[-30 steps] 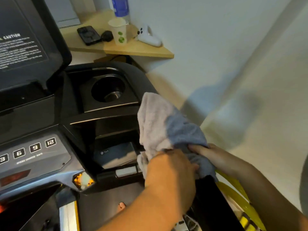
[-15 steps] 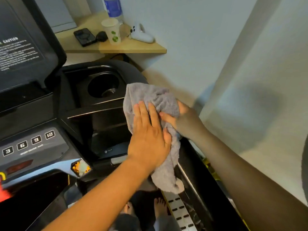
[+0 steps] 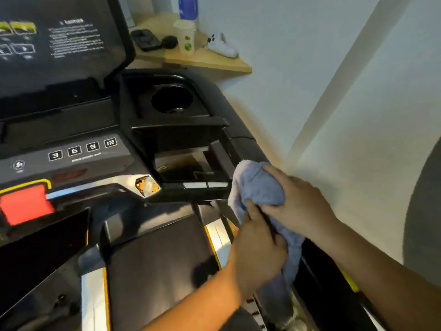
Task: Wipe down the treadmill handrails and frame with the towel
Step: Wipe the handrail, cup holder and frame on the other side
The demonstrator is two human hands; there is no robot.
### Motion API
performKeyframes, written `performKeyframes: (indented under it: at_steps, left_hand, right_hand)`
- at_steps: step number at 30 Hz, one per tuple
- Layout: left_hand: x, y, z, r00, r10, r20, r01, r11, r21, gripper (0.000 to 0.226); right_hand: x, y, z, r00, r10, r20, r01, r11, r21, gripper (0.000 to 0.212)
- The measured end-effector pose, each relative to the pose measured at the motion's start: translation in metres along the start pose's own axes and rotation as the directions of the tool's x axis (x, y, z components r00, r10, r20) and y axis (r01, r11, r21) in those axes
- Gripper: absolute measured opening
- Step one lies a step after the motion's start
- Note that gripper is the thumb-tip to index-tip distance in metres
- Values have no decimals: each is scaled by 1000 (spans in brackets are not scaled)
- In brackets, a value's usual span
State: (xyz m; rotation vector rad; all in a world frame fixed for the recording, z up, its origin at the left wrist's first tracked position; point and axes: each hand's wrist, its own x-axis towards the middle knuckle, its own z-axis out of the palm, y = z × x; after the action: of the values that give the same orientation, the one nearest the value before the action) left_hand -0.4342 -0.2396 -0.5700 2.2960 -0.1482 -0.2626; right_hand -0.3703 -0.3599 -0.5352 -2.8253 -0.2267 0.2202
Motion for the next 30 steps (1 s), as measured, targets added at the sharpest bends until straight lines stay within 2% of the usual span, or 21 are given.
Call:
performKeyframes:
  at_steps: [1,2,4,6,7,8,9,10,11,12,14,16,17,19,22,24,28,30]
  left_hand:
    - [2,-1,-6,997,-83,-5,81,982,-169,82]
    - [7,-3,-6,994,-107,15,108,964,-242,78]
    - [11,0,-8,984,-177,14,171,923,-344,76]
    - [4,0,2,985,-169,27,166,907,-387,81]
    - [-1,-1,10,988,-156,18,151,917,-369,83]
    - [-6,-3,19,989,-148,4,141,931,-336,84]
    - [-14,-4,30,991,-134,18,133,938,-321,87]
    - [-24,-3,39,991,-129,45,137,945,-298,92]
    - [-36,3,45,989,-128,72,144,943,-301,95]
    - [-46,8,50,987,-130,92,153,936,-316,95]
    - [-62,12,58,986,-132,100,160,909,-386,90]
    - [-63,7,64,982,-158,101,187,804,-564,81]
    - [-61,5,64,975,-184,121,217,708,-672,78]
    - [-53,6,64,957,-254,137,262,564,-783,73]
    - [-28,5,53,951,-301,76,239,555,-797,64]
    - [-5,-2,38,949,-306,74,241,557,-795,68]
    - [24,-25,24,930,-360,73,241,446,-862,86]
    - [26,-31,27,937,-339,83,238,447,-863,86]
  right_hand:
    - [13,-5,1,999,-17,-31,15,999,-50,90]
    - [25,-8,4,992,-68,-108,61,996,-66,92]
    - [31,-16,10,979,-71,-190,78,996,30,79]
    - [17,-2,24,961,53,-271,-56,998,-6,58]
    - [0,-2,27,987,147,-60,-138,982,128,51]
    - [-17,6,33,969,207,-133,-176,962,210,51]
    - [-38,7,34,926,351,-138,-318,924,213,59]
    - [-75,7,26,946,319,-54,-309,939,148,76]
    - [-97,1,19,959,271,-78,-263,960,92,86]
    - [-102,-2,19,972,188,-142,-175,979,101,83]
    - [-128,10,9,986,148,-70,-147,989,22,84]
    - [-136,18,10,986,152,-67,-155,987,-39,87]
    - [-132,18,19,986,153,-70,-158,985,-69,86]
    - [-122,11,22,989,113,-96,-123,987,-106,84]
    - [-93,4,19,985,76,-155,-91,992,-89,75]
    - [-72,-3,18,987,59,-149,-72,994,-87,73]
    - [-31,-15,19,983,-14,-181,-5,994,-107,75]
    - [-10,-20,16,988,-10,-151,-4,995,-97,79]
